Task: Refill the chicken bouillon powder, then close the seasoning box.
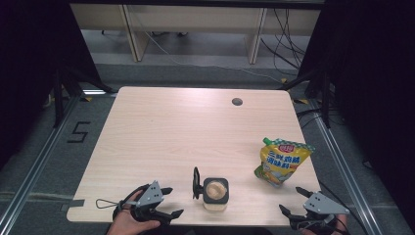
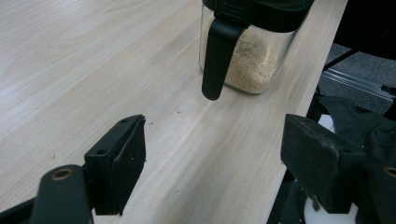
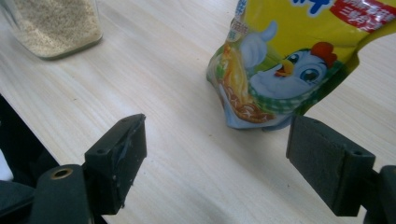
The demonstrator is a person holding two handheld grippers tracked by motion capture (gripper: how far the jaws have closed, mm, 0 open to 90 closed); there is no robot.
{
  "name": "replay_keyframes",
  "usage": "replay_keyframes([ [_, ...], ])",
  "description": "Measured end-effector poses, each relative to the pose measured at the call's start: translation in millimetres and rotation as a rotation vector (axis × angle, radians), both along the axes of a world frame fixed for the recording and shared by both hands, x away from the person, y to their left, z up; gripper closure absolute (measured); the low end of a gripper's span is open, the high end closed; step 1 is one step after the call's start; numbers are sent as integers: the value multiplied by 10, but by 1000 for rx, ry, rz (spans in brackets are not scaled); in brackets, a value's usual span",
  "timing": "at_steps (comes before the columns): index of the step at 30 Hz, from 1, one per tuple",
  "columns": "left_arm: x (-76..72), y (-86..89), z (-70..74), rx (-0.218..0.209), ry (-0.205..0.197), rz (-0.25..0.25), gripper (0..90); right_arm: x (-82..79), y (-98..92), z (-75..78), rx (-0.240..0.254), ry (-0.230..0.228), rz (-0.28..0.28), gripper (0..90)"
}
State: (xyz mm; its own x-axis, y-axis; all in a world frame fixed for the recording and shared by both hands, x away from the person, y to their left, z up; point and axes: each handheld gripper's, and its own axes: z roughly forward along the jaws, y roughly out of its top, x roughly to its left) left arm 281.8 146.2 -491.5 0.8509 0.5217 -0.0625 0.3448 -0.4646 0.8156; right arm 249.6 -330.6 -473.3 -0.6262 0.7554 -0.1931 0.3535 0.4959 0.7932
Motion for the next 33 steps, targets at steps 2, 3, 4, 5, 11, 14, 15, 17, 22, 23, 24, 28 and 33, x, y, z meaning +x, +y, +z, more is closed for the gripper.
replay_keyframes([
  [2,3,9,6,13,-7,2,221,-10,23,0,-6,3,6,213],
  [3,3,14,10,18,-7,3,221,-11,29,-1,-6,0,9,213],
  [4,3,14,10,18,-7,3,221,-11,29,-1,-6,0,9,213],
  [5,2,13,16,-6,-12,3,221,-22,41,2,-2,9,11,213],
  [11,11,9,64,-25,-17,21,231,-17,67,-7,-33,-14,23,226],
  [14,22,10,131,-41,-29,14,359,-13,56,3,-19,-15,19,223],
  [15,8,2,164,-53,-26,20,424,-10,60,-6,-23,-11,21,223],
  [17,11,-3,213,-72,-45,13,523,-6,75,-17,-31,0,23,222],
  [22,9,-16,356,-100,-98,20,781,-8,111,-18,-34,6,39,226],
  [23,24,-17,392,-97,-118,16,781,-6,113,-21,-38,5,41,226],
  [24,37,-30,419,-103,-131,7,823,-10,117,-25,-38,11,38,226],
  [28,46,-109,502,-101,-138,-8,891,-1,120,-36,-39,17,54,228],
  [33,51,-225,583,-91,-140,-31,893,-4,130,-40,-31,23,56,228],
])
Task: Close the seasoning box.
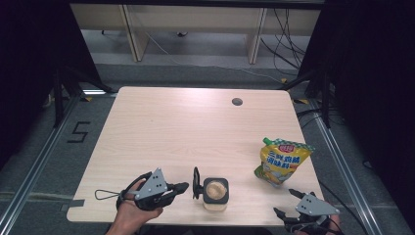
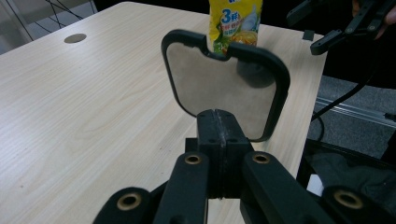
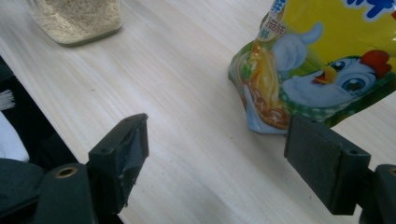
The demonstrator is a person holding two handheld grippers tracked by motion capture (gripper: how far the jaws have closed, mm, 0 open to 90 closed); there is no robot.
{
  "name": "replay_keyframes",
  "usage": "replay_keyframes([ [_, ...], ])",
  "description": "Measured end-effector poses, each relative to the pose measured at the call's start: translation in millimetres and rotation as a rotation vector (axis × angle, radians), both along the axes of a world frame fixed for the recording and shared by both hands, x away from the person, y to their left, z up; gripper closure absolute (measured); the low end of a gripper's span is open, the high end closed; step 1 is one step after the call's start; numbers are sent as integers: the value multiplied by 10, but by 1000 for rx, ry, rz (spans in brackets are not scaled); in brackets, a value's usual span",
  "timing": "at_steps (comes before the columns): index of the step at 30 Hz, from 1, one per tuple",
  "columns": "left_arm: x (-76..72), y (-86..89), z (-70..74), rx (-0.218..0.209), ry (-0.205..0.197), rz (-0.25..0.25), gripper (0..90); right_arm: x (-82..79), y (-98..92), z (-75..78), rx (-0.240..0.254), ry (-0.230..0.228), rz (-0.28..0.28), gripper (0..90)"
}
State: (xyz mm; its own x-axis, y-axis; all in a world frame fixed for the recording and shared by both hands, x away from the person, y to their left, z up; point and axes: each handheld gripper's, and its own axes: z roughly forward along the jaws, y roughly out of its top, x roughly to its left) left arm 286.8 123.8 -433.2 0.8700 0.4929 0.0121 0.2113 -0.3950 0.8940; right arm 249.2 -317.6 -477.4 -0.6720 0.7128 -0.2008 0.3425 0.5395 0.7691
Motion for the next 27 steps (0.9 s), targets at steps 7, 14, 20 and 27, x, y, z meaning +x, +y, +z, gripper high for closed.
replay_keyframes([
  [7,-2,-71,7,17,-6,-23,892,-7,9,-1,2,3,-2,229],
  [14,-2,-136,36,36,-8,-17,892,6,11,-3,-6,-1,22,237],
  [20,18,-178,111,63,-43,-29,892,3,15,-4,-7,3,23,245],
  [27,16,-341,104,59,-29,-56,892,3,18,-3,-2,2,20,239],
])
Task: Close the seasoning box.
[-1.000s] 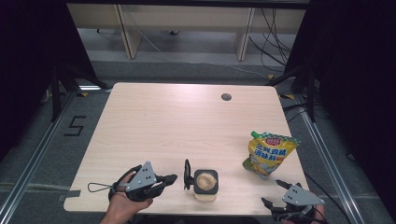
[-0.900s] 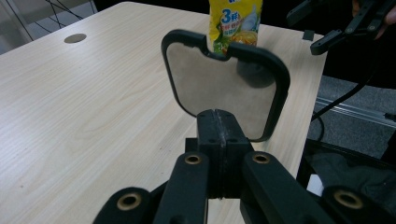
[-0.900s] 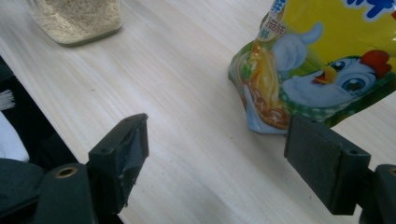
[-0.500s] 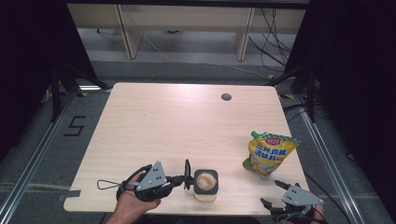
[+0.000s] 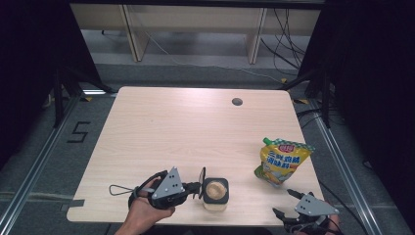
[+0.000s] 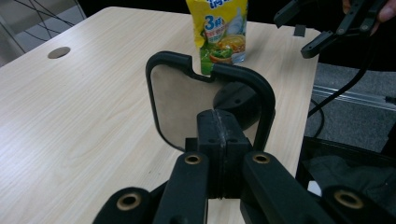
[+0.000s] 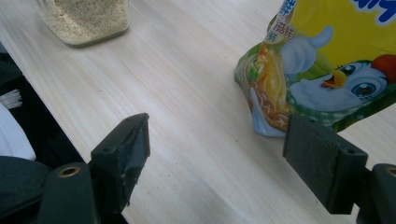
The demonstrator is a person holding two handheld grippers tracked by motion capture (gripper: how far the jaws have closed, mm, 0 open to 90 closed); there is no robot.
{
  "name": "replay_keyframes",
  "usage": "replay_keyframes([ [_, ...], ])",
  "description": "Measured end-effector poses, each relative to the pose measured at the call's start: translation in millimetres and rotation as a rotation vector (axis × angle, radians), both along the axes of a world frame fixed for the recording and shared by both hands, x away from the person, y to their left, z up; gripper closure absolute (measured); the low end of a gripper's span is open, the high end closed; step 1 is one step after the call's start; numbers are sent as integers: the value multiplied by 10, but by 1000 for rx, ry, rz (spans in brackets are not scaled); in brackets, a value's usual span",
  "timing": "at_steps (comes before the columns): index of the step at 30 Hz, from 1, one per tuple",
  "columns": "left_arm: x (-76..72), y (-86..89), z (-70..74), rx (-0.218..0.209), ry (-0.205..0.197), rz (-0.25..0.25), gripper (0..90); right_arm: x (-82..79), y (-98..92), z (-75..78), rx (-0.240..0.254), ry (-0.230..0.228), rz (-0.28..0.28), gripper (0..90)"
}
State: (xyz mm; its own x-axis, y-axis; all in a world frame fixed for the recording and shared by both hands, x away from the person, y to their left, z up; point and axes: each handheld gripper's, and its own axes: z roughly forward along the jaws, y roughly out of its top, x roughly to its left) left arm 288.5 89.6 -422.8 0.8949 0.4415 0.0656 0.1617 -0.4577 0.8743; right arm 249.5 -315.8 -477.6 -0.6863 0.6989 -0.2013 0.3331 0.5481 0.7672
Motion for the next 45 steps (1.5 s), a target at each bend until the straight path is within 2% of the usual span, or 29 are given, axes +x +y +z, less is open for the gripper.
replay_keyframes([
  [8,32,-170,-77,33,11,-43,890,0,2,-5,-9,5,6,238],
  [15,33,-238,-153,32,35,-44,887,-2,8,-7,-4,7,5,238],
  [16,43,-241,-160,49,28,-54,887,-1,7,-7,-5,6,6,237],
  [17,46,-264,-187,55,40,-55,885,-2,8,-7,-8,4,8,237],
  [19,42,-280,-205,48,51,-52,883,-2,8,-6,-9,4,8,237],
  [29,55,-292,-221,40,53,-50,864,1,12,-15,-9,4,9,237],
  [32,70,-273,-201,26,57,-48,792,2,13,-16,-10,4,10,237],
  [35,92,-232,-167,-20,81,-42,679,4,14,-19,-8,7,11,237],
  [36,90,-213,-152,-29,87,-25,640,4,14,-20,-9,7,10,237],
  [37,100,-165,-125,-50,80,-25,589,5,12,-21,-13,6,12,237],
  [39,106,-136,-113,-56,80,-26,559,5,11,-22,-13,7,12,237],
  [42,114,-43,-93,-76,92,-2,426,1,14,-25,-11,15,9,237],
  [45,116,11,-94,-85,100,18,382,12,15,-29,-15,8,20,237],
])
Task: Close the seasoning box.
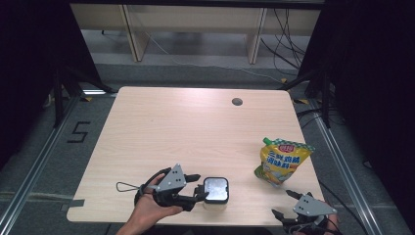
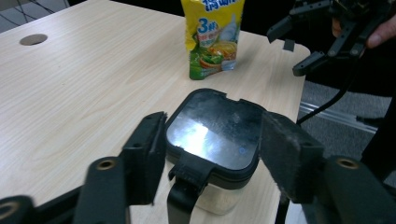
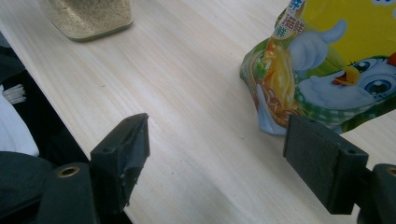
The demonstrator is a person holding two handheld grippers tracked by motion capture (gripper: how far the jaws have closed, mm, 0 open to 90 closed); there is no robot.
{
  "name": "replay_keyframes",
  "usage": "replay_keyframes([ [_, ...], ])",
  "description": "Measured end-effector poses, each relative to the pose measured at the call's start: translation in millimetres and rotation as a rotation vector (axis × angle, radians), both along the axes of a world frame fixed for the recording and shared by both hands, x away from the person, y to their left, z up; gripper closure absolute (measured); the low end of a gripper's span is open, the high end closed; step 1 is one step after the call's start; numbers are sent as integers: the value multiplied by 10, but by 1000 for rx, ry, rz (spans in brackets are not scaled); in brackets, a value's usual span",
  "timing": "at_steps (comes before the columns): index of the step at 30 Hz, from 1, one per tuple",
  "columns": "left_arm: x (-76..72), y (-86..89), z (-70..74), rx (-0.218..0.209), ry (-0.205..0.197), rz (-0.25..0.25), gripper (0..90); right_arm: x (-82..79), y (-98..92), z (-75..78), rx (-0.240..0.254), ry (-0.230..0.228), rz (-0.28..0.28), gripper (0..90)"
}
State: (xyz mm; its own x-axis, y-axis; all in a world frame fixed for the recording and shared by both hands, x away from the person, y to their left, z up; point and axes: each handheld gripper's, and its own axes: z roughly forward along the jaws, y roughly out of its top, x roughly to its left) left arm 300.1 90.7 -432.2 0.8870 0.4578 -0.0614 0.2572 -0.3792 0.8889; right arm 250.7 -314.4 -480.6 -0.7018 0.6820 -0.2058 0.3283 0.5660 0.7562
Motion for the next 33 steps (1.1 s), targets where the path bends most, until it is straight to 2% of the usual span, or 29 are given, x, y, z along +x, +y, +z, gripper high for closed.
replay_keyframes([
  [2,-1,51,-22,-6,14,17,343,0,0,-2,1,0,1,237],
  [7,-11,172,-117,14,23,14,312,1,0,-6,-2,1,3,236],
  [8,-17,206,-145,20,35,19,305,-6,3,-4,-1,5,-4,237],
  [9,-25,253,-187,25,44,35,303,-8,6,-4,2,7,-4,237],
  [11,-23,285,-207,40,37,36,302,-8,8,-3,4,7,-3,236],
  [12,-39,301,-239,36,51,66,301,-7,8,-2,0,6,-1,237],
  [15,-42,391,-319,57,59,70,296,-4,11,-5,-5,2,8,237],
  [17,-63,441,-378,65,60,90,295,-6,12,-9,-6,6,4,236],
  [18,-92,487,-429,69,74,100,292,-3,10,-10,-10,3,8,236],
  [19,-92,487,-429,69,74,100,289,-9,11,-10,-7,8,-1,235],
  [20,-100,525,-448,92,60,102,289,-9,11,-10,-7,8,-1,235],
  [24,-169,617,-513,89,61,116,268,-8,7,-16,-10,18,-1,232],
  [25,-185,645,-524,101,41,114,261,-4,9,-25,-14,19,-1,229],
  [26,-224,665,-549,102,45,134,259,2,7,-27,-18,18,6,229],
  [27,-228,682,-558,117,28,126,254,-1,11,-31,-17,22,2,229],
  [28,-228,682,-558,117,28,126,249,-1,11,-31,-17,22,2,229],
  [29,-259,687,-562,117,55,143,249,2,10,-31,-20,26,9,227],
  [30,-266,705,-564,139,37,141,248,5,13,-37,-22,26,10,225],
  [31,-286,705,-579,127,54,144,247,1,16,-38,-21,36,10,223],
  [33,-301,706,-597,129,43,137,239,1,15,-43,-27,38,6,223],
])
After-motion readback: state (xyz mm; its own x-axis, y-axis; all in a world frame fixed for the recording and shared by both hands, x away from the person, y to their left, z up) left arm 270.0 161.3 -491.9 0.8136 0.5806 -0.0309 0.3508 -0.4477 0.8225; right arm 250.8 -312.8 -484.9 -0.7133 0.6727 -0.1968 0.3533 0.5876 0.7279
